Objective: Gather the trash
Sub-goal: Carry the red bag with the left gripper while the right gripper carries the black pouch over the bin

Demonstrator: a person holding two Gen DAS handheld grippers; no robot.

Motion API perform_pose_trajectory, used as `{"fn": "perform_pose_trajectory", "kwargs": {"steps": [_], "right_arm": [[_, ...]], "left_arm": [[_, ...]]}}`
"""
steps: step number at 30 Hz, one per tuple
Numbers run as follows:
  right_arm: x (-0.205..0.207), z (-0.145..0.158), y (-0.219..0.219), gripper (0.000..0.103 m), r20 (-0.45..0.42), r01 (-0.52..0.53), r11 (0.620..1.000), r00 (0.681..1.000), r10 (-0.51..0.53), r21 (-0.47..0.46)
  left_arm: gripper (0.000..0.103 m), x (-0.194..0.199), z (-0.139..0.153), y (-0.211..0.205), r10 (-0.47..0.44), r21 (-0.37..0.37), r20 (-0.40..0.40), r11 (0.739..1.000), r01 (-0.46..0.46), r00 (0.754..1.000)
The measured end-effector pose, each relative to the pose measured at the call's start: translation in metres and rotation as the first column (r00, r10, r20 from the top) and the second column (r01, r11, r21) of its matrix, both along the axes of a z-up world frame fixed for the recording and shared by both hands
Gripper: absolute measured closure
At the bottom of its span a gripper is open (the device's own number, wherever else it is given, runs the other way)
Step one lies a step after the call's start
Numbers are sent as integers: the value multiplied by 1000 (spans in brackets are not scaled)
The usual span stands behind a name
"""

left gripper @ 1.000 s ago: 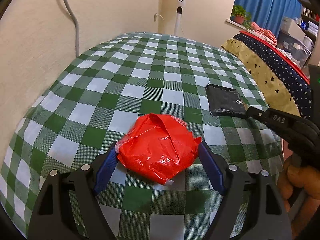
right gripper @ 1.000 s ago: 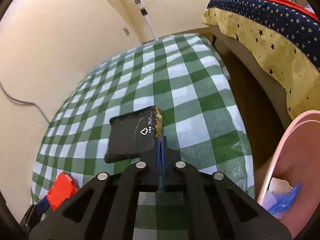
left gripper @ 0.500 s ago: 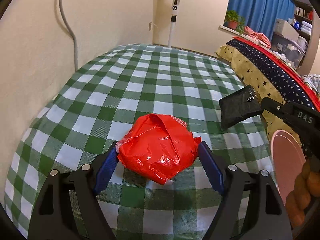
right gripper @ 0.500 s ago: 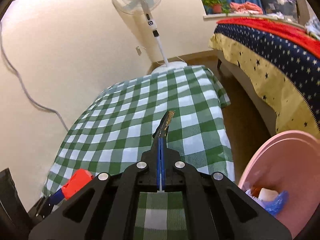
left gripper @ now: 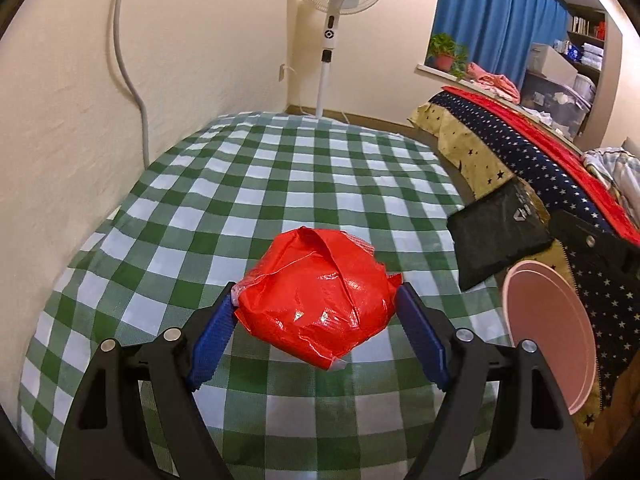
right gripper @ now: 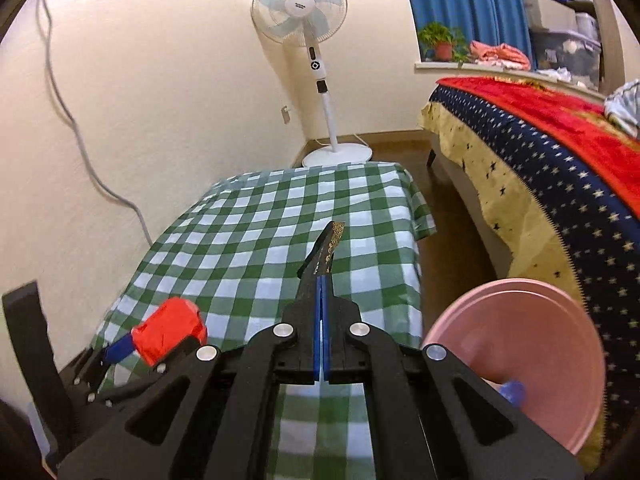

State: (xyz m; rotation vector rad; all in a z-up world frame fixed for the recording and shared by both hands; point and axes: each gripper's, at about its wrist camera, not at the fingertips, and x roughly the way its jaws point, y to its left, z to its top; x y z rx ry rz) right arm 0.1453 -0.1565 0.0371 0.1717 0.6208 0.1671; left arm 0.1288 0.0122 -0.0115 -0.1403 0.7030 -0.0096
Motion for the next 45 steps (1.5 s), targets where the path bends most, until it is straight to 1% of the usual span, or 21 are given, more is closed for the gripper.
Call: {"fn": "perform_pose_trajectory", "kwargs": {"steps": [6, 12, 21, 31, 45], "right_arm": [[-34, 13, -9, 102, 27, 24, 999, 999, -23, -25], [-60, 20, -20, 102, 45, 45, 998, 998, -43, -42], [-86, 28, -44, 102, 61, 87, 995, 995, -84, -50], [-97, 33, -60, 102, 73, 122, 991, 990, -118, -49], [-101, 36, -83, 102, 87, 189, 981, 979, -185, -42]], "left_arm": [[27, -8, 7, -7, -25, -4, 19, 1000, 25, 1000], [27, -21, 12, -14, -51, -1, 34, 999, 51, 998], [27, -26, 20, -22, -76, -4, 51, 997, 76, 996], [27, -31, 23, -34, -114, 1, 63, 993, 114, 991], [27, -31, 23, -46, -146, -13, 77, 989, 147, 986]]}}
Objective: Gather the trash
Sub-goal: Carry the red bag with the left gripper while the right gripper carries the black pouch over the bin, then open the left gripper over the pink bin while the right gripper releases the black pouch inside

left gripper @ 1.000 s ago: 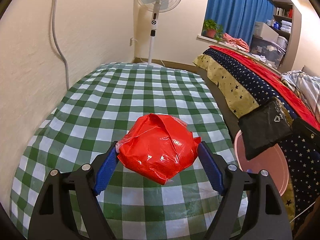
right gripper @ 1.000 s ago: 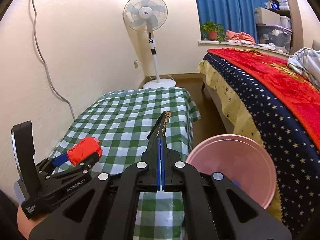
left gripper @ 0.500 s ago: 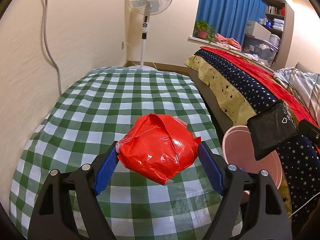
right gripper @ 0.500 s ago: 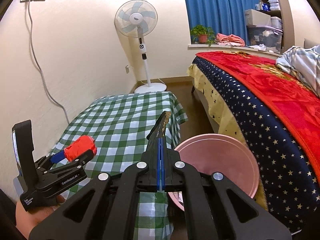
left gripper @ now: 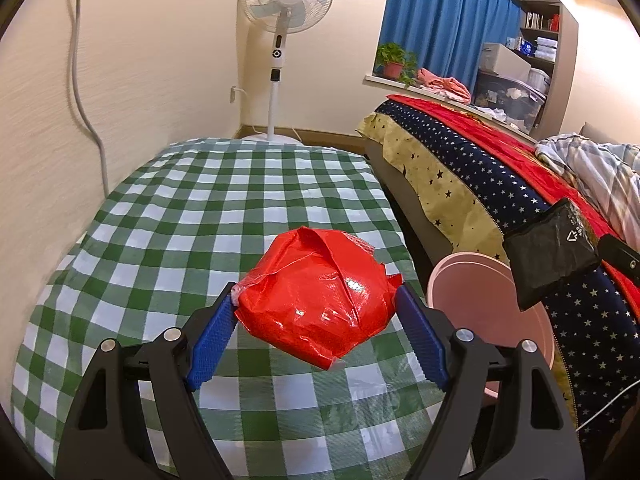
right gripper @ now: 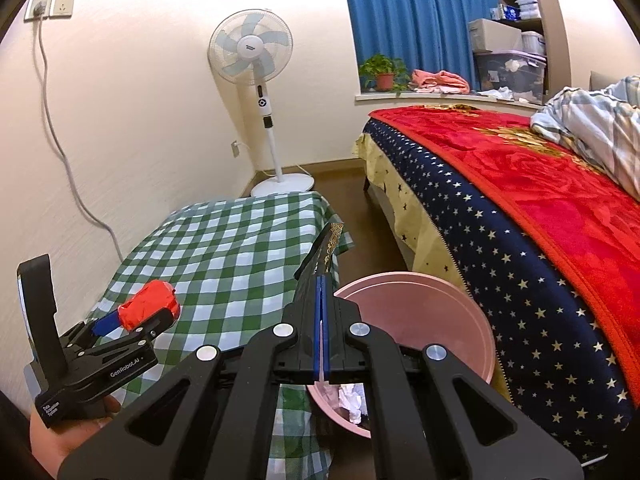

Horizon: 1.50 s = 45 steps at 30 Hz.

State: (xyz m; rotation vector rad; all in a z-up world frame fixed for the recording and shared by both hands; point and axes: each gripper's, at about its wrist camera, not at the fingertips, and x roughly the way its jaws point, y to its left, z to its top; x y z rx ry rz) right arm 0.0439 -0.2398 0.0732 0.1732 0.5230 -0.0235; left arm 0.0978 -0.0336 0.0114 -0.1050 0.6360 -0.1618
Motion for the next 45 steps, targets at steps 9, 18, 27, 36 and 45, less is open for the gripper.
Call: {"fn": "perform_pose_trajectory", "kwargs": {"steps": [9, 18, 27, 36, 45], "right_arm": [[-3, 1, -12, 102, 9, 36, 999, 999, -36, -12], [-3, 1, -21, 102, 13, 68, 998, 998, -68, -19], [-5, 2, -37, 102, 18, 111, 994, 994, -111, -16], [-3, -3, -53, 102, 8, 153, 988, 988, -153, -6], [3, -9, -71, 102, -12, 205, 979, 979, -205, 9]], "left_arm": [[27, 3, -1, -17, -37, -4, 5, 999, 37, 999], [27, 6, -3, -36, -81, -7, 12, 997, 81, 997], [27, 8, -8, -59, -130, -15, 12, 991, 130, 991], [27, 9, -10, -93, -214, -18, 26, 977, 215, 976], [27, 15, -24, -132, -296, -4, 4, 955, 296, 955]]}}
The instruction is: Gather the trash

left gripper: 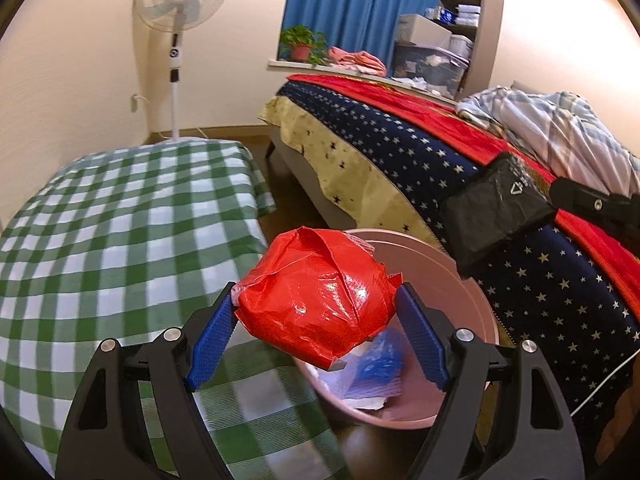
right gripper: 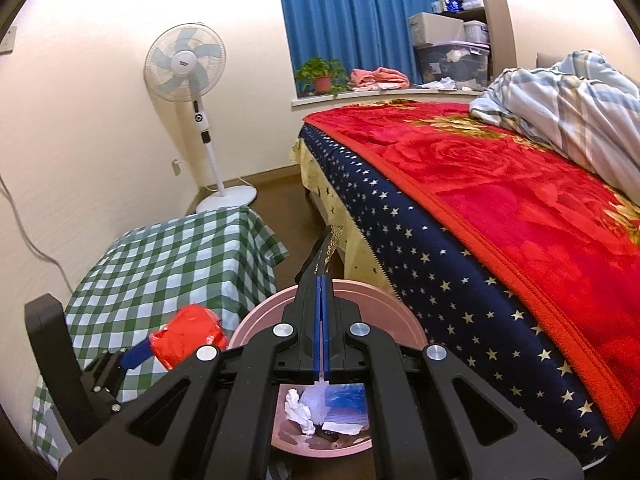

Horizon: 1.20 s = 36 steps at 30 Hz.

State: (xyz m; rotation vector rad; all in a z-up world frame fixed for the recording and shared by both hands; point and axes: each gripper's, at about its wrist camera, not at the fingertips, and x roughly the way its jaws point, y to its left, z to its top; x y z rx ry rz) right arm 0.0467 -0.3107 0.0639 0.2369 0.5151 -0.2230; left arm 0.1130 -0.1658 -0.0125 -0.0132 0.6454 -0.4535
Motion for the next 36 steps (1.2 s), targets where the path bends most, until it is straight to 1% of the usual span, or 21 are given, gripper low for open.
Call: {"fn": "perform_pose_trajectory", "kwargs": {"steps": [9, 12, 13, 14, 15, 16, 18, 21, 22, 24, 25, 27, 28, 30, 32, 36], "right_arm": [[9, -8, -15, 102, -23, 36, 999, 999, -36, 18], [13, -11, -18, 100, -29, 39, 999, 999, -38, 25], [14, -12, -18, 98, -34, 40, 999, 999, -39, 26], [14, -13, -18, 98, -38, 44, 999, 998, -43, 23], [16, -15, -20, 93, -48, 53, 998, 997, -52, 23], [16, -15, -22, 89, -52, 61, 998, 997, -60, 29], [14, -16, -28, 65, -46, 88, 995, 995, -86, 50], [10, -13, -33, 51, -31, 114, 991, 993, -112, 65], [9, -12, -33, 49, -28, 116, 991, 993, -114, 64], [6, -10, -32, 37, -22, 121, 991, 993, -120, 63], [4, -8, -32, 34, -17, 122, 990, 992, -122, 65], [-2, -4, -31, 22, -7, 127, 990, 992, -127, 66], [-4, -1, -31, 19, -3, 124, 990, 992, -124, 67], [-10, 5, -26, 10, 5, 109, 992, 994, -110, 68], [-16, 12, -20, 6, 16, 80, 995, 997, -81, 67], [-30, 19, -8, 5, 23, 37, 997, 999, -38, 60]], "left_arm": [[26, 9, -17, -33, -54, 11, -32, 998, 55, 998], [26, 13, -23, -45, -97, 0, -50, 995, 97, 994], [23, 14, -24, -47, -112, -5, -56, 994, 112, 992], [20, 15, -25, -50, -131, -7, -63, 991, 131, 989], [14, 15, -26, -52, -139, -5, -64, 990, 139, 988], [13, 14, -27, -52, -142, -4, -59, 990, 142, 988], [13, 14, -26, -50, -137, -6, -58, 991, 137, 989], [13, 15, -24, -42, -112, -4, -58, 994, 112, 992], [13, 15, -22, -38, -103, -5, -57, 995, 103, 993], [13, 12, -18, -30, -88, -8, -54, 996, 88, 995], [13, 11, -16, -26, -84, -8, -50, 996, 84, 995], [13, 6, -9, -18, -74, -5, -35, 997, 74, 997], [13, 3, -5, -13, -69, -6, -26, 998, 69, 997], [13, -3, 3, -5, -63, -6, -6, 998, 63, 998], [13, -13, 14, 3, -57, 5, 24, 998, 57, 998], [13, -35, 34, 22, -30, 14, 92, 999, 29, 995]]}}
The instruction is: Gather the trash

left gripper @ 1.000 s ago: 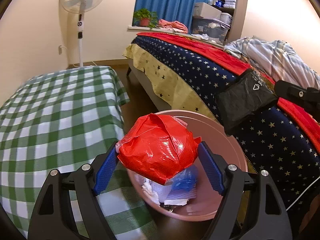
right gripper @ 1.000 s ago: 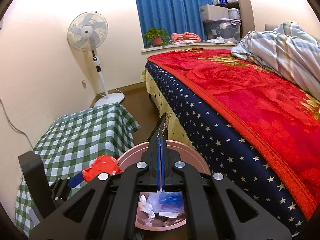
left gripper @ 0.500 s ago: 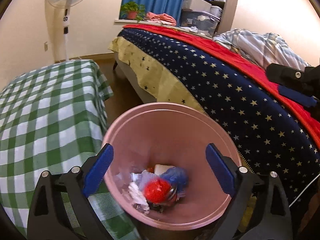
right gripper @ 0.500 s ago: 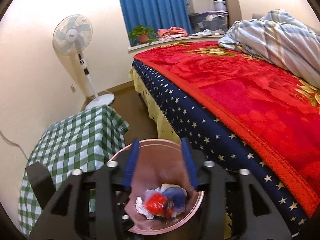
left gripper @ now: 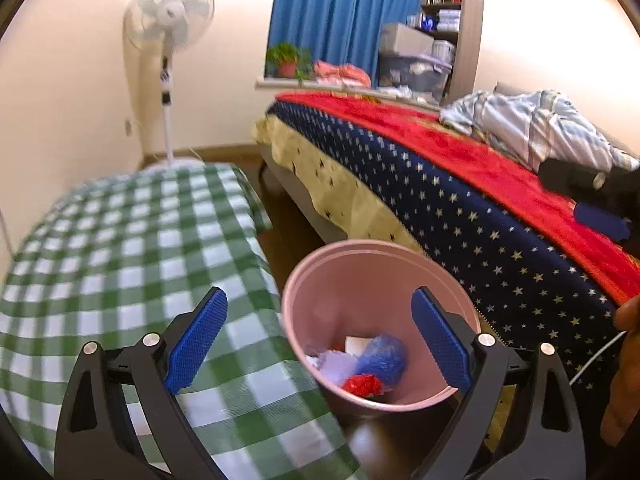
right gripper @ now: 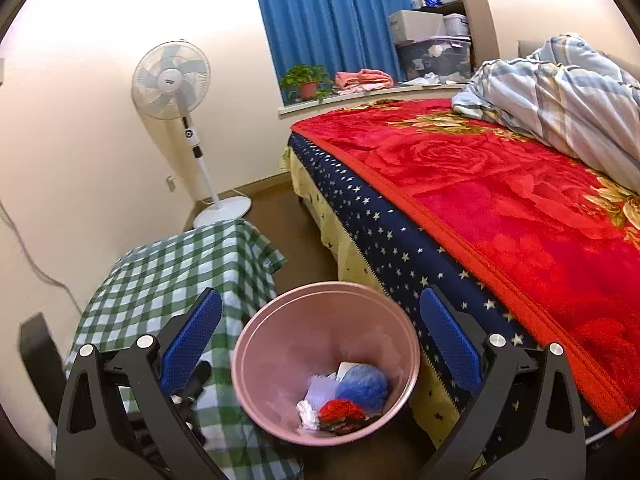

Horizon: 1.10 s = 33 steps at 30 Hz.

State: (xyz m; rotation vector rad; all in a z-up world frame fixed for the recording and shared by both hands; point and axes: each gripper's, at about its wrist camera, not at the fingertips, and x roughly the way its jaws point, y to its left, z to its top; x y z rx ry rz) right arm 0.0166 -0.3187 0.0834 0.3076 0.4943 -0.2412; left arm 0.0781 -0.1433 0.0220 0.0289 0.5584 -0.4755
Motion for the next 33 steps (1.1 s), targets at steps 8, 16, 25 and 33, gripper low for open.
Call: {"fn": "perform_pose_trajectory", "kwargs": {"steps": [8, 16, 25, 33], "right_arm": [[-40, 5, 28, 5, 17, -20, 997, 1000, 21, -70], [-70, -7, 57, 5, 9, -36, 991, 999, 37, -125], [-79, -27, 90, 5, 3, -63, 984, 998, 64, -164], [-68, -36, 105, 5, 5, -81, 980, 997, 83, -179]], "left_arm": [[12, -46, 34, 37, 65, -4, 100, 998, -65, 993], [8, -89, 45, 72, 159, -33, 134, 987, -156, 978], [8, -128, 35, 106, 265, -52, 88, 964, -261, 960], [8, -131, 22, 118, 345, -40, 84, 939, -343, 935]]}}
